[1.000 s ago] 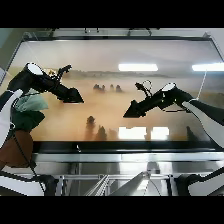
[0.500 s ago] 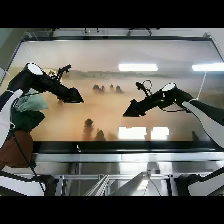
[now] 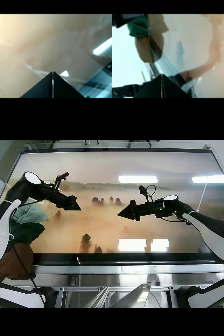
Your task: Fold the shirts.
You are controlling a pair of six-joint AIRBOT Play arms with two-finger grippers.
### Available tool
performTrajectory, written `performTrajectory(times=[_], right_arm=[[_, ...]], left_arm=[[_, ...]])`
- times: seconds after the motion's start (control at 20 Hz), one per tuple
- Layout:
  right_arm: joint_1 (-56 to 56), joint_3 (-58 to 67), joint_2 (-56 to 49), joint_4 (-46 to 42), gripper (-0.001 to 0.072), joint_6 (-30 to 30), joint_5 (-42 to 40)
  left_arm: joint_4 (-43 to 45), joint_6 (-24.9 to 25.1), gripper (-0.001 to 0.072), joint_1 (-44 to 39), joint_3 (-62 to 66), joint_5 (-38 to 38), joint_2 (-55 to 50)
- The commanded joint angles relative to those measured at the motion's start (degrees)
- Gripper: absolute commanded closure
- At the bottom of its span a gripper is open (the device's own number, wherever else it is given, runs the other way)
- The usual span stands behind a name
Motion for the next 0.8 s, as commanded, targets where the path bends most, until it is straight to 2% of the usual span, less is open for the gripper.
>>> performTrajectory(times=[0.0, 0.05, 0.1, 0.15, 0.2, 0.25, 0.3, 0.4, 0.5, 0.55, 0.75], right_arm=[[-0.4, 1.5, 0.3, 4.9, 0.0697, -5.3, -0.5], [-0.7, 2.2, 0.3, 4.6, 0.0697, -5.9, -0.6], [-1.1, 2.5, 0.3, 4.6, 0.0697, -6.1, -0.7], [-1.7, 2.9, 0.3, 4.6, 0.0693, -6.1, -0.8], [-2.3, 3.2, 0.3, 4.5, 0.0615, -6.6, -0.8], [-3.3, 3.4, 0.3, 4.5, 0.0413, -8.2, -1.0], [-4.4, 3.4, 0.3, 4.4, 0.0303, -8.8, -1.3], [-7.0, 3.4, 0.3, 3.9, 0.0293, -9.2, -1.3], [-9.7, 3.4, 0.3, 2.4, 0.0125, -9.1, -1.3], [-10.9, 3.3, 0.3, 1.3, 0.0107, -9.1, -1.6], [-13.1, 3.3, 0.3, 0.1, 0.0108, -9.2, -1.8]], left_arm=[[3.6, -0.7, 0.0703, 4.2, 11.7, -2.0, 0.0], [3.7, -0.7, 0.0702, 6.1, 16.0, -2.1, 0.0], [3.7, -0.7, 0.0669, 8.2, 19.9, -1.6, 0.0], [3.7, -0.7, 0.0395, 10.0, 22.6, -0.3, 0.1], [3.8, -0.7, 0.0162, 12.0, 24.4, 2.5, 0.0], [3.8, -1.4, -0.0004, 14.0, 24.9, 6.3, -0.2], [3.7, -1.6, -0.0005, 15.7, 24.8, 9.9, -0.5], [3.8, -1.6, -0.0005, 18.5, 24.8, 15.5, -3.0], [3.8, -1.5, -0.0005, 20.7, 24.8, 19.8, -6.3], [3.8, -1.5, -0.0005, 21.5, 24.8, 21.6, -8.4], [7.7, -1.5, -0.0005, 21.1, 24.8, 23.6, -16.1]])
